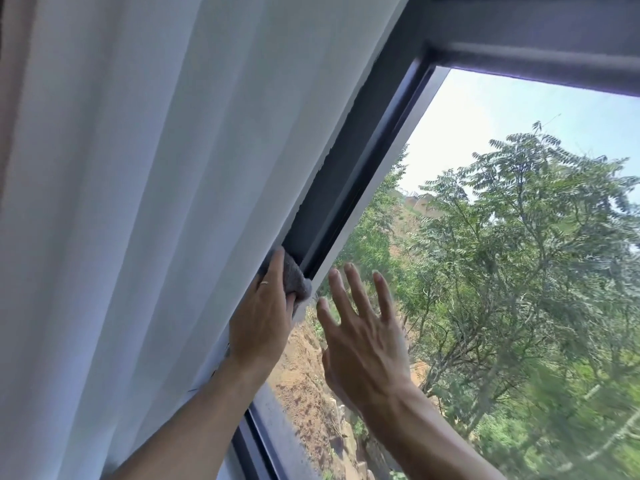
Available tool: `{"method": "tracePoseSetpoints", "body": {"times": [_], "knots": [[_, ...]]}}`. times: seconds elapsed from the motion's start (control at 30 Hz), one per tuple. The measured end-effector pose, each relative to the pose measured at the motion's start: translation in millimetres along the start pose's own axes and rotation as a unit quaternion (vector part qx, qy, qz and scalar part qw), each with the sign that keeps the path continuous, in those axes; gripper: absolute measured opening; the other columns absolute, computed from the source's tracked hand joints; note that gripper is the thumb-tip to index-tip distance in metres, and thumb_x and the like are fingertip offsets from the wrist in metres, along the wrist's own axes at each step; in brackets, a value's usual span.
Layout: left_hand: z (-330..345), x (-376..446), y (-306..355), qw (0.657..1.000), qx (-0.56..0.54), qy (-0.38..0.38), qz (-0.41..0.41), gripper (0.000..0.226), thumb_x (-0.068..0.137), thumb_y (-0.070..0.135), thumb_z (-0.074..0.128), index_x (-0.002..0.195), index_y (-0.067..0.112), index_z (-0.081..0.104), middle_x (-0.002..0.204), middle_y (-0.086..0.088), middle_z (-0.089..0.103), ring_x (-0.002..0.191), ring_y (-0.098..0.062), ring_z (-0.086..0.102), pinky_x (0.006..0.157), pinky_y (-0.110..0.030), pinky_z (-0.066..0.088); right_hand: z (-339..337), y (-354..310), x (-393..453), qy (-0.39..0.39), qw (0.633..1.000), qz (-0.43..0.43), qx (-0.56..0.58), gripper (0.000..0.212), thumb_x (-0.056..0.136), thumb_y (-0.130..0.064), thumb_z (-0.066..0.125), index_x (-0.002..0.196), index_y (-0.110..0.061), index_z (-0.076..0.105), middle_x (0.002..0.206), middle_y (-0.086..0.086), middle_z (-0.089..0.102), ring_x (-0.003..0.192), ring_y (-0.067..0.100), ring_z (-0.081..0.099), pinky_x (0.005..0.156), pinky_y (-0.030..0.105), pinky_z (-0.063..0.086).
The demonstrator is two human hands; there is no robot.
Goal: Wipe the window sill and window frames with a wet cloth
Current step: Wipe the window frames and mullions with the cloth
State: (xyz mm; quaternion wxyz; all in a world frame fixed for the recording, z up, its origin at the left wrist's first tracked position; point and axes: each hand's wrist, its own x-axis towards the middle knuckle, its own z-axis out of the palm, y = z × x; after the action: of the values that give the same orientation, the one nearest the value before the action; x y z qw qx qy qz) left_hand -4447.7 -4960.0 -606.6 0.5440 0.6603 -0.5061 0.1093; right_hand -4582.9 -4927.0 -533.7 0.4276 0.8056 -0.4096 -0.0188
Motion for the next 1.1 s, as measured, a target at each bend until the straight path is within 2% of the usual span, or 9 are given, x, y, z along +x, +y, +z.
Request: {"method": "tracePoseSetpoints", "body": {"times": [0.1,0.2,0.27,0.4,0.57,0.73,0.83,0.93,1.1], "knots": [[-4.1,3.6,4.1,0.996,-0.064,0.001,-0.061,0.058,0.078,0.014,0.08,0.129,0.003,0.053,0.117,-0.019,0.066,0.101,-0.037,0.068,0.07,-0.044,0.058,-1.7,-0.6,1.9,0.006,1.0,0.001,0.024,0.061,0.072,-0.034,0.077,0.129,-0.016,0.064,0.153,0.018,0.02,0.144,0.036,0.008,0.116,0.056,-0.014],[-2.9,22.4,15.1,0.994,-0.058,0.091,0.025,0.05,0.074,0.011,0.083,0.119,0.002,0.063,0.102,-0.015,0.072,0.09,-0.032,0.071,0.061,-0.039,0.058,-5.3,3.0,5.3,0.034,0.997,0.024,0.068,0.062,0.06,-0.032,0.085,0.116,-0.01,0.071,0.148,0.021,0.039,0.143,0.036,0.023,0.119,0.054,-0.006],[5.6,35.9,22.2,0.989,-0.058,0.13,0.047,0.047,0.084,0.015,0.073,0.128,0.004,0.061,0.112,-0.012,0.071,0.104,-0.029,0.067,0.072,-0.039,0.058,-10.9,8.7,11.5,0.06,0.994,0.05,0.081,0.069,0.059,-0.029,0.084,0.122,-0.005,0.067,0.148,0.023,0.041,0.143,0.037,0.029,0.12,0.054,-0.004],[24.1,23.6,7.8,0.991,-0.053,0.112,0.055,0.049,0.098,0.03,0.043,0.14,0.006,0.05,0.131,-0.009,0.063,0.121,-0.027,0.056,0.093,-0.044,0.054,-15.2,15.4,12.2,0.049,0.996,0.059,0.052,0.079,0.068,-0.03,0.076,0.138,-0.003,0.052,0.154,0.021,0.031,0.146,0.037,0.023,0.12,0.055,-0.008],[12.4,46.3,16.4,0.987,-0.052,0.138,0.07,0.049,0.096,0.033,0.042,0.136,0.007,0.056,0.127,-0.006,0.066,0.117,-0.023,0.054,0.083,-0.041,0.059,-33.6,22.7,15.1,0.021,0.998,0.052,0.013,0.068,0.08,-0.035,0.065,0.14,-0.007,0.051,0.157,0.023,0.02,0.147,0.043,0.011,0.115,0.06,-0.017],[15.4,64.3,26.9,0.982,-0.059,0.155,0.091,0.048,0.1,0.031,0.041,0.138,0.004,0.054,0.133,-0.009,0.061,0.117,-0.026,0.048,0.085,-0.047,0.057,-47.0,34.2,23.0,0.02,0.999,-0.011,-0.04,0.067,0.098,-0.038,0.044,0.154,-0.009,0.022,0.156,0.022,-0.014,0.147,0.042,-0.013,0.101,0.061,-0.033],[22.5,44.4,12.5,0.987,-0.048,0.135,0.075,0.052,0.103,0.036,0.034,0.138,0.002,0.053,0.133,-0.012,0.061,0.118,-0.028,0.046,0.085,-0.049,0.057,-51.5,39.3,23.8,0.003,0.999,0.035,-0.005,0.065,0.082,-0.038,0.064,0.139,-0.008,0.053,0.156,0.024,0.022,0.147,0.04,0.017,0.113,0.061,-0.015],[18.5,55.1,19.4,0.988,-0.046,0.133,0.061,0.045,0.098,0.023,0.049,0.137,0.002,0.052,0.131,-0.013,0.062,0.117,-0.031,0.049,0.081,-0.051,0.058,-56.6,48.4,30.8,0.024,0.999,0.039,0.004,0.063,0.073,-0.035,0.072,0.129,-0.008,0.063,0.15,0.023,0.039,0.144,0.038,0.03,0.116,0.061,-0.005],[-0.2,103.9,48.8,0.98,-0.061,0.15,0.114,0.052,0.09,0.008,0.063,0.139,0.002,0.05,0.136,-0.014,0.058,0.113,-0.037,0.053,0.087,-0.052,0.055,-78.2,60.3,39.8,0.039,0.997,0.058,-0.025,0.067,0.087,-0.037,0.056,0.146,-0.008,0.042,0.158,0.026,0.016,0.149,0.041,0.011,0.112,0.061,-0.016]]}}
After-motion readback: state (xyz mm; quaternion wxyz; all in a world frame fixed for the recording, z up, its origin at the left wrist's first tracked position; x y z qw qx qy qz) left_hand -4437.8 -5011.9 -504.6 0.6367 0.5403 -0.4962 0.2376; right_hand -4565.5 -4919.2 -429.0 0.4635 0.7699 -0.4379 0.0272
